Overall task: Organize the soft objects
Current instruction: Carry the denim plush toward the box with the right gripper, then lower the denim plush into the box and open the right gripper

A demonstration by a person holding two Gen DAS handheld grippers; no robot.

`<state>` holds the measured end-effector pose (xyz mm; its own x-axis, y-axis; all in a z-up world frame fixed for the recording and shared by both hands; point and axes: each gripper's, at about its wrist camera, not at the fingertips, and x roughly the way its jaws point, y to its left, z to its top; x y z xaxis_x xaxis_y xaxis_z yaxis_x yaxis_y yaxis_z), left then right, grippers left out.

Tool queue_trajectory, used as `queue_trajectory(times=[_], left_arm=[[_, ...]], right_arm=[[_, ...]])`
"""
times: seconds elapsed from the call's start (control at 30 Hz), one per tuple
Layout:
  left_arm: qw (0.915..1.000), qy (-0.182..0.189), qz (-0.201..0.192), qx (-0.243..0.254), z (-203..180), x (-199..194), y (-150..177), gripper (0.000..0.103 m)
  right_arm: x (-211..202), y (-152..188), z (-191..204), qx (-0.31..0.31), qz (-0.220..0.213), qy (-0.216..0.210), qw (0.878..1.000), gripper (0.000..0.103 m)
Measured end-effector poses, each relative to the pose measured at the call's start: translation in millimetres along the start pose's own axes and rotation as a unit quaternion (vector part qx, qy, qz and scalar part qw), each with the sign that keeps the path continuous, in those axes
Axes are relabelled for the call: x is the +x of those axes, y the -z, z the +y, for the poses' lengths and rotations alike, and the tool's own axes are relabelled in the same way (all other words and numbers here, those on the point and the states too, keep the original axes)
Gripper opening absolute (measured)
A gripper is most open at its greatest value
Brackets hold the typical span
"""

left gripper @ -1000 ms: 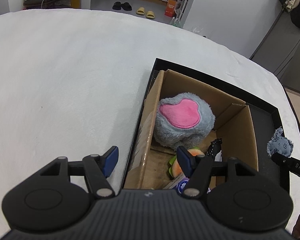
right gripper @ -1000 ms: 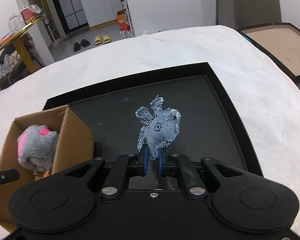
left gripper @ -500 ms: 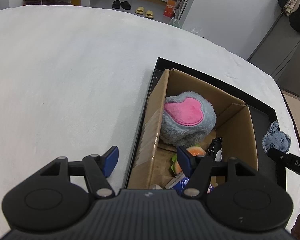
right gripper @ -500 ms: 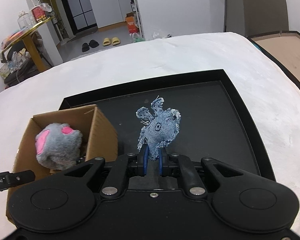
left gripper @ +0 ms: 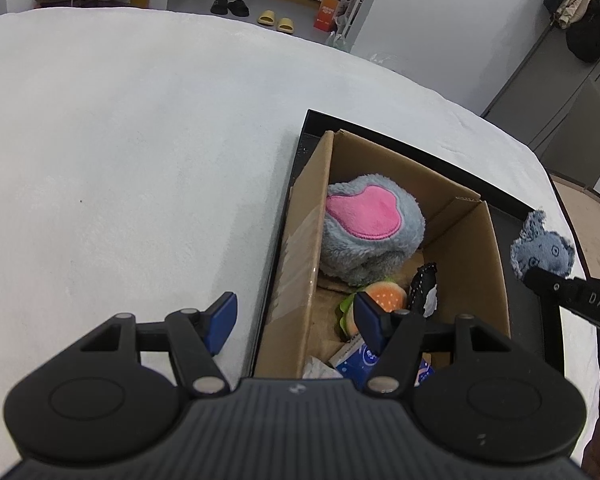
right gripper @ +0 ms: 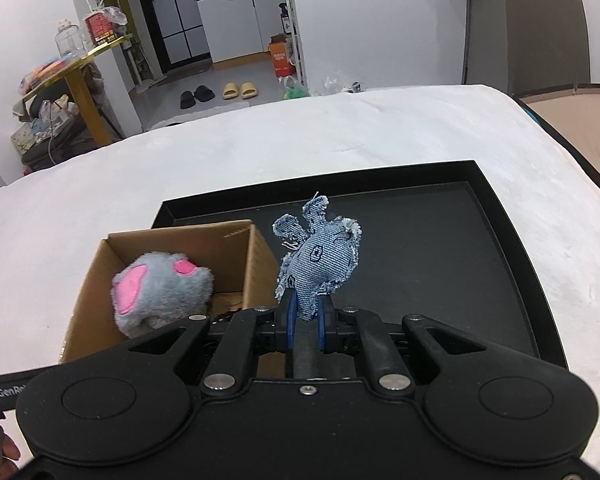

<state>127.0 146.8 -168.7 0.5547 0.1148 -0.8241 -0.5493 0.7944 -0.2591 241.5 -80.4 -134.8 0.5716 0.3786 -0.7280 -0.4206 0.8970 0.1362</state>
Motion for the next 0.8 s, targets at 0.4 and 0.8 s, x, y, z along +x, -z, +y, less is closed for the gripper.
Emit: queue_trajectory(times=[0.4,0.8], left_arm=[[0.9999,0.013,0.001,0.008,5.8,-4.4,4.9,0.059],[0.9995,0.028,0.001,0.012,11.1,-7.2,7.6,0.038]], right_arm=[[-15.5,0.1,22.1,-0.008,-0.011,-0.008,1.0,0.011],[-20.5,4.1,42.6,-0.029,-0.002,-0.026,0.999,0.012]])
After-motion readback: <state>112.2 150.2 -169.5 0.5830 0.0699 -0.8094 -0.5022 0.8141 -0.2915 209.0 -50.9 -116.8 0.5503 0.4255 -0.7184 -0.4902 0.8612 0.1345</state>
